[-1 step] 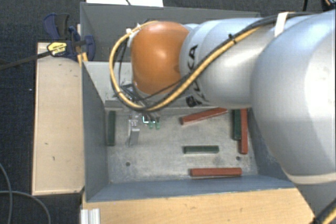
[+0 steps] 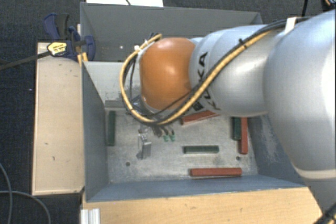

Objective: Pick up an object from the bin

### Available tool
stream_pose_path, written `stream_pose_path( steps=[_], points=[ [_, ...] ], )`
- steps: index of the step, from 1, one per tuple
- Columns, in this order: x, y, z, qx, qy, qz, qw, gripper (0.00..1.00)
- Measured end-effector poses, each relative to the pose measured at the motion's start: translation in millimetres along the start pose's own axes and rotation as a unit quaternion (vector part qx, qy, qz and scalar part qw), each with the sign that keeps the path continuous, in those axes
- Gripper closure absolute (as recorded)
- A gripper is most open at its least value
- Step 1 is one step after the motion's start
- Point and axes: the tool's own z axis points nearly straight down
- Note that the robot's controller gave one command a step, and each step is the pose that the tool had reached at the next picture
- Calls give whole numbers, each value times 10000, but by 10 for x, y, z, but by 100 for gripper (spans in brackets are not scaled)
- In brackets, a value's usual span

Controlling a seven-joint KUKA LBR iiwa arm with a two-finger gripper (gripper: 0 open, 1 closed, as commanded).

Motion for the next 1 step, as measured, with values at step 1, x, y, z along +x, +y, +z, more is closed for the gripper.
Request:
stream_pose_path(
  steps=[1],
  points=[
    [-89,-981,585,18,10,137,9999,0]
  ],
)
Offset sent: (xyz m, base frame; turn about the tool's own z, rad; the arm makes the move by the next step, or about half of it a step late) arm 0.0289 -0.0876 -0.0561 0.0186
